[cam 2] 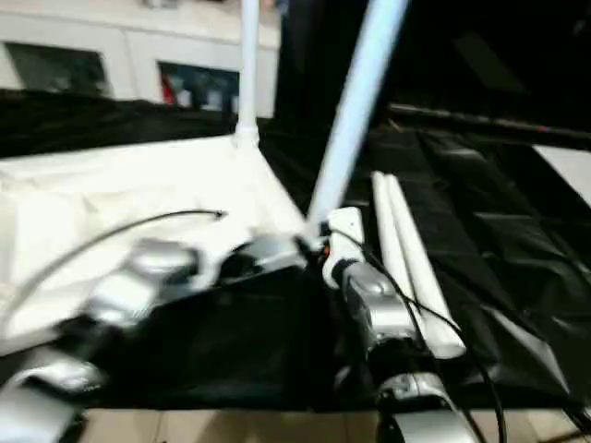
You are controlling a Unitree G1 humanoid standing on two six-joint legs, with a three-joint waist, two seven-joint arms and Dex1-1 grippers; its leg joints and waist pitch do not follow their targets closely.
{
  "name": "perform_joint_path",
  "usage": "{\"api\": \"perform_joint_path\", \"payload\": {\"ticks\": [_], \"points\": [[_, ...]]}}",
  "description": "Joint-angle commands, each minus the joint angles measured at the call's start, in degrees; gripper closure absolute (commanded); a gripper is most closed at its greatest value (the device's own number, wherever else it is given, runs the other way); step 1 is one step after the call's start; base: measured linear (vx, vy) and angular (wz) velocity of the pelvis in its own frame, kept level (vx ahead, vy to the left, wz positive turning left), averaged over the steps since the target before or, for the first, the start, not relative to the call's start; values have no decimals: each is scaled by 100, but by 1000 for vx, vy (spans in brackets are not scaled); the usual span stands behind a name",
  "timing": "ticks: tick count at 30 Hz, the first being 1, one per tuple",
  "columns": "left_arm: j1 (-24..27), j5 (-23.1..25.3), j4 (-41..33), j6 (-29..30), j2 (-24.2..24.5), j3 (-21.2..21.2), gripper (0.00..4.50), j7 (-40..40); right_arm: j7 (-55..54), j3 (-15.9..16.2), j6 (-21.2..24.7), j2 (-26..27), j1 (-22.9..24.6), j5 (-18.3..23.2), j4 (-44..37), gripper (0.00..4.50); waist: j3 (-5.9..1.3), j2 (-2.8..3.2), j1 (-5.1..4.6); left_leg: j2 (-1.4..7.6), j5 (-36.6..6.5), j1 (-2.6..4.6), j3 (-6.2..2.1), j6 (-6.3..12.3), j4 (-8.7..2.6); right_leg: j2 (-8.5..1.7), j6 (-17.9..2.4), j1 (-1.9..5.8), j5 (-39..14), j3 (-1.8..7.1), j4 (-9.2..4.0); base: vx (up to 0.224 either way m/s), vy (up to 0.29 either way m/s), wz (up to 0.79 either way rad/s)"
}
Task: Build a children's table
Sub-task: Rotate leg to tighten
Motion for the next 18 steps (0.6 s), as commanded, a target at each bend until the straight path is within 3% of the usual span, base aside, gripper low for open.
{"api": "perform_joint_path", "payload": {"ticks": [1,2,4,7,13,15,18], "points": [[117,-25,405,36,-272,-147,450,329,317,421,118,378,49,-71,91,173,-138,21,-18,169,-2111,4,-77,-92,-471,-283,-493,77,-2246,145,-558,0,0,0],[101,-28,422,25,-279,-142,450,300,390,453,92,391,42,-78,83,117,-138,31,-6,172,-2013,-20,-79,-84,-479,-283,-473,90,-2157,140,-549,0,0,0],[139,28,391,-83,-140,-149,450,89,599,445,20,350,13,-10,45,117,-133,39,1,171,-2087,-2,-77,-83,-476,-289,-457,73,-2275,140,-568,0,0,0],[231,4,302,-284,39,-196,450,-182,951,532,22,165,35,7,-70,79,-145,36,6,173,-2058,-21,-84,-68,-481,-305,-417,81,-2394,145,-584,0,0,0],[593,-332,-119,-721,547,-228,450,-1238,2255,846,111,-671,335,-11,-710,79,-163,-9,37,180,-1453,-81,-50,129,-453,-289,-605,175,-1649,143,-521,0,0,0],[751,-472,-388,-771,823,-272,450,-1733,2839,916,143,-1002,484,94,-1030,79,-164,29,35,189,-1279,-72,-39,189,-444,-277,-723,181,-1286,146,-484,0,0,0],[847,-565,-528,-833,1080,-273,450,-2100,3296,980,118,-1272,596,132,-1246,79,-170,39,40,197,-1079,-49,-20,262,-420,-258,-917,189,-807,142,-424,0,0,0]]}}
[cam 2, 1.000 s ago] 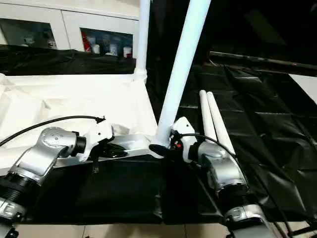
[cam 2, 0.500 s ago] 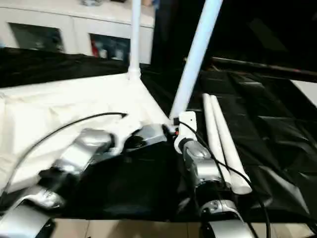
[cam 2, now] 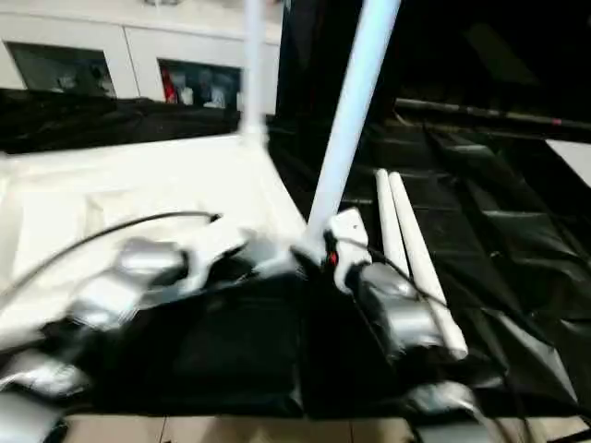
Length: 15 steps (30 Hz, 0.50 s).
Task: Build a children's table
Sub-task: Rotate leg to tighten
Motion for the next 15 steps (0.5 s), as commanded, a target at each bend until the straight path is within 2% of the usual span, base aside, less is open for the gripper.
{"api": "perform_joint_path", "payload": {"ticks": [1,3,4,5,10,11,12,15], "points": [[351,-194,188,-14,-3,-271,450,-507,352,142,71,-133,42,0,-173,79,-196,-17,8,174,-926,-30,-8,295,-319,-273,-996,225,-508,149,-393,0,0,0],[391,-243,116,24,88,-272,450,-664,497,162,92,-214,81,31,-250,79,-194,-16,-3,167,-768,-16,9,338,-302,-263,-1116,225,-172,146,-364,0,0,0],[433,-298,39,37,182,-253,450,-801,655,198,66,-308,114,41,-312,79,-191,-39,-1,164,-771,-19,14,357,-297,-272,-1150,240,-173,145,-364,0,0,0],[476,-349,-54,75,295,-235,450,-934,841,248,58,-404,142,56,-379,79,-191,-35,12,165,-794,-11,14,372,-294,-275,-1152,247,-206,147,-361,0,0,0],[570,-461,-232,137,533,-185,450,-1211,1253,389,105,-573,176,82,-517,79,-155,-45,9,188,-1023,-2,10,332,-326,-286,-1108,220,-694,149,-403,0,0,0],[573,-459,-234,147,539,-190,450,-1218,1225,366,101,-528,144,102,-472,92,-153,-44,5,189,-1125,11,8,263,-332,-291,-1079,208,-901,155,-418,0,0,0],[577,-455,-238,149,542,-194,450,-1221,1206,355,94,-504,127,108,-446,102,-153,-71,3,188,-1134,5,7,251,-332,-294,-1064,212,-950,154,-420,0,0,0],[606,-476,-298,185,567,-203,450,-1218,1266,367,139,-442,113,150,-437,121,-151,-57,4,190,-1155,3,-4,184,-343,-300,-1006,207,-1090,157,-425,0,0,0]]}}
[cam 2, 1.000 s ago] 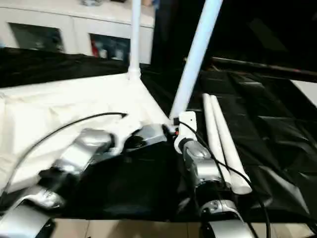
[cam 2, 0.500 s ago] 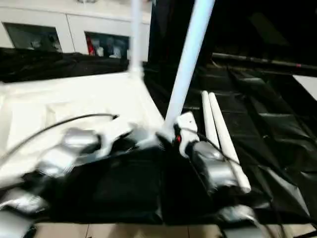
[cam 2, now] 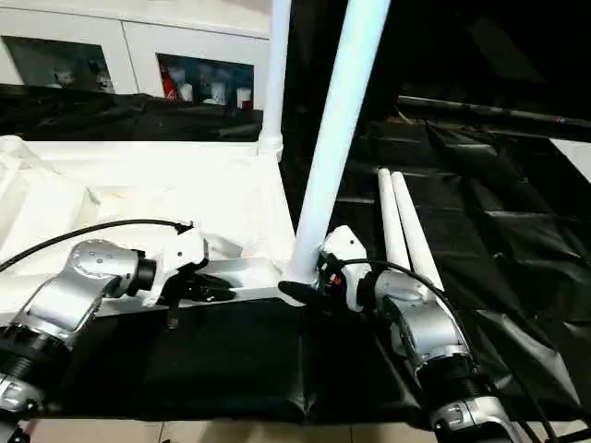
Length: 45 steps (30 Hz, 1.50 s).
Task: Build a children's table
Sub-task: Rotate leg to tighten, then rotate table base
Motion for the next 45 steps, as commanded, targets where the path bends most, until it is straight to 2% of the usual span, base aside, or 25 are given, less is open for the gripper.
{"api": "perform_joint_path", "payload": {"ticks": [1,6,7,10,11,15,16,18,20,22,23,25,27,29,32,33,34,36,37,38,40,42,43,44,45], "points": [[290,-119,157,101,-77,-302,450,-324,-12,-23,118,-19,-85,10,11,133,-179,-17,21,186,-1142,-5,-14,174,-342,-296,-988,210,-1059,157,-432,0,0,0],[326,-121,78,186,-106,-313,450,-276,-160,-35,131,53,-39,15,63,167,-193,-28,-3,172,-916,-13,-6,222,-316,-288,-1054,232,-694,154,-392,0,0,0],[249,84,256,199,-291,-323,450,185,-801,-244,102,264,-94,-35,319,171,-191,-25,-9,173,-896,-11,-3,223,-317,-288,-1066,227,-675,155,-394,0,0,0],[82,277,587,272,-640,-251,450,891,-1628,-485,89,536,-175,-97,635,174,-167,-13,-31,175,-1130,10,-9,93,-349,-297,-1005,193,-1129,160,-446,0,0,0],[-33,351,765,362,-855,-190,450,1292,-2117,-633,97,691,-227,-121,804,175,-161,-15,-36,178,-1438,30,-28,-49,-366,-307,-907,173,-1628,156,-484,0,0,0],[-446,443,1262,679,-1568,-37,450,2369,-3535,-1064,304,1191,-403,-78,1166,175,-156,-8,-27,173,-1727,53,-43,-145,-373,-317,-701,117,-2041,166,-532,0,0,0],[-529,453,1342,666,-1704,-29,450,2530,-3724,-1098,335,1287,-430,-76,1199,175,-161,44,-18,176,-1783,82,-41,-172,-370,-316,-698,92,-2036,176,-537,0,0,0],[-683,477,1476,495,-1926,-49,450,2683,-3952,-1097,243,1463,-452,-115,1173,175,-175,15,42,158,-1785,91,-18,-123,-351,-294,-659,91,-1792,178,-544,0,0,0],[-765,552,1556,235,-1996,-116,450,2604,-3952,-1030,109,1552,-456,-177,1117,120,-196,12,74,154,-1515,16,-26,-28,-353,-305,-626,153,-1435,168,-506,0,0,0],[-781,606,1574,65,-1980,-175,450,2472,-3881,-982,54,1569,-450,-205,1076,104,-200,11,76,154,-1407,3,-25,11,-349,-297,-620,167,-1273,163,-491,0,0,0],[-780,624,1588,-6,-1960,-171,450,2446,-3825,-979,70,1576,-452,-195,1061,97,-198,80,63,155,-1405,6,-21,9,-356,-291,-659,167,-1124,163,-494,0,0,0],[-771,606,1619,-123,-1906,-167,450,2335,-3929,-933,-55,1523,-446,-323,1013,72,-195,48,64,145,-1438,-16,-23,3,-351,-298,-664,186,-1214,160,-491,0,0,0],[-780,637,1674,-378,-1892,-158,450,2411,-3975,-943,-159,1471,-408,-363,898,72,-193,58,72,149,-1428,-10,-20,19,-351,-306,-649,177,-1327,164,-502,0,0,0],[-852,608,1780,-734,-1915,-6,450,2683,-3891,-988,-274,1342,-265,-319,502,72,-185,21,99,154,-1468,-13,-21,63,-354,-312,-569,179,-1546,162,-525,0,0,0],[-951,534,1832,-927,-1925,225,450,2908,-3745,-1085,-343,1166,19,-205,-159,72,-197,-5,166,161,-1211,-41,-22,164,-335,-318,-489,213,-1297,163,-492,0,0,0],[-969,510,1806,-1000,-1898,279,450,2906,-3733,-1156,-436,1104,133,-171,-394,68,-198,8,160,163,-1168,-42,-21,175,-333,-318,-512,201,-1231,160,-482,0,0,0],[-975,343,1589,-879,-1827,508,422,2896,-3566,-1309,-432,963,419,22,-952,68,-206,50,159,166,-1060,-55,-28,180,-329,-317,-556,211,-1019,157,-459,0,0,0],[-958,258,1428,-801,-1753,644,393,2904,-3414,-1342,-440,891,558,109,-1196,66,-218,26,178,164,-894,-49,-18,249,-298,-297,-676,223,-495,148,-405,0,0,0],[-951,222,1349,-731,-1711,714,393,2922,-3303,-1336,-415,855,619,165,-1306,66,-242,75,166,162,-795,-50,-21,260,-290,-292,-760,225,-255,148,-369,0,0,0],[-931,196,1153,-567,-1538,886,370,3029,-2990,-1213,-383,717,775,206,-1559,66,-265,97,135,155,-385,-66,-16,364,-238,-250,-989,245,676,135,-282,0,0,0],[-926,215,1030,-423,-1284,1041,359,3138,-2576,-948,-257,516,960,210,-1815,66,-255,77,96,128,-133,-91,-7,471,-204,-208,-1130,280,1268,114,-234,0,0,0],[-925,213,979,-344,-1060,1175,349,3203,-2294,-766,-117,402,1089,249,-1968,66,-235,29,57,117,-216,-93,4,556,-197,-217,-1137,295,1227,118,-256,0,0,0],[-925,213,979,-344,-1060,1175,342,3203,-2294,-766,-117,402,1089,249,-1968,66,-230,42,48,121,-278,-86,5,552,-204,-226,-1149,290,1095,118,-265,0,0,0],[-975,355,1069,-267,-738,1352,333,3460,-2113,-548,46,323,1207,207,-2024,66,-213,37,34,144,-505,-53,11,497,-215,-221,-1165,262,673,117,-299,0,0,0],[-991,377,1096,-239,-695,1388,323,3529,-2109,-513,45,314,1211,173,-2010,66,-202,50,39,149,-574,-53,8,466,-225,-227,-1149,258,498,118,-308,0,0,0]]}}
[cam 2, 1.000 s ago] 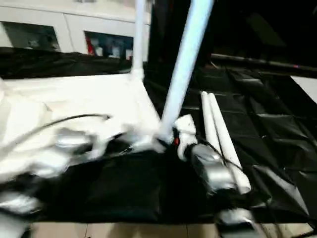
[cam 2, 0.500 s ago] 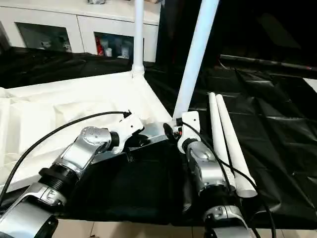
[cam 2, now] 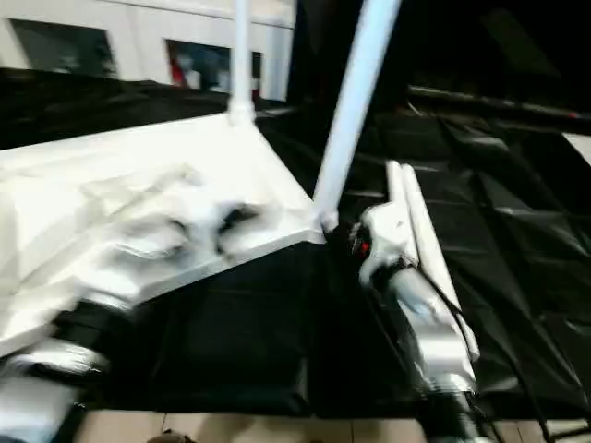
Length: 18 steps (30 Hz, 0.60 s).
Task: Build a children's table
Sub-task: Rotate table base
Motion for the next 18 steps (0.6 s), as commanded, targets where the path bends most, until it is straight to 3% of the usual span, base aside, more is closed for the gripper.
{"api": "perform_joint_path", "payload": {"ticks": [1,2,3,6,7,9,11,18], "points": [[-145,168,130,204,175,190,310,417,100,208,111,-69,29,-130,-40,66,-330,63,16,138,-742,87,-4,305,-308,-242,-1165,321,186,134,-309,0,0,0],[-215,262,251,304,353,312,307,704,70,313,157,-54,5,-252,63,66,-327,67,0,132,-788,97,-4,245,-308,-231,-1123,307,87,136,-314,0,0,0],[-272,392,355,406,566,400,307,993,-40,419,130,-16,-68,-460,243,66,-327,15,-1,138,-758,86,-14,212,-311,-238,-1100,321,39,129,-308,0,0,0],[-270,702,485,409,917,282,276,1268,-215,518,221,94,-220,-614,494,66,-315,34,-6,136,-783,104,-19,42,-323,-236,-1038,284,-185,135,-305,0,0,0],[-285,780,585,400,1006,255,268,1352,-280,546,238,136,-279,-668,573,66,-320,59,8,143,-737,124,-20,-9,-319,-243,-1049,282,-75,140,-288,0,0,0],[-321,1045,872,288,1250,110,256,1551,-435,590,358,277,-433,-744,773,66,-325,34,-9,117,-659,121,-15,-31,-314,-223,-1032,283,43,138,-273,0,0,0],[-360,1362,1206,157,1526,-116,256,1752,-596,681,465,426,-604,-785,956,66,-342,75,32,127,-512,158,-14,-70,-298,-233,-1068,272,347,140,-242,0,0,0],[-406,1697,1708,46,1823,-297,256,2067,-713,793,444,582,-697,-937,1159,66,-339,79,16,109,-661,128,-29,-227,-315,-254,-1056,315,345,144,-231,0,0,0]]}}
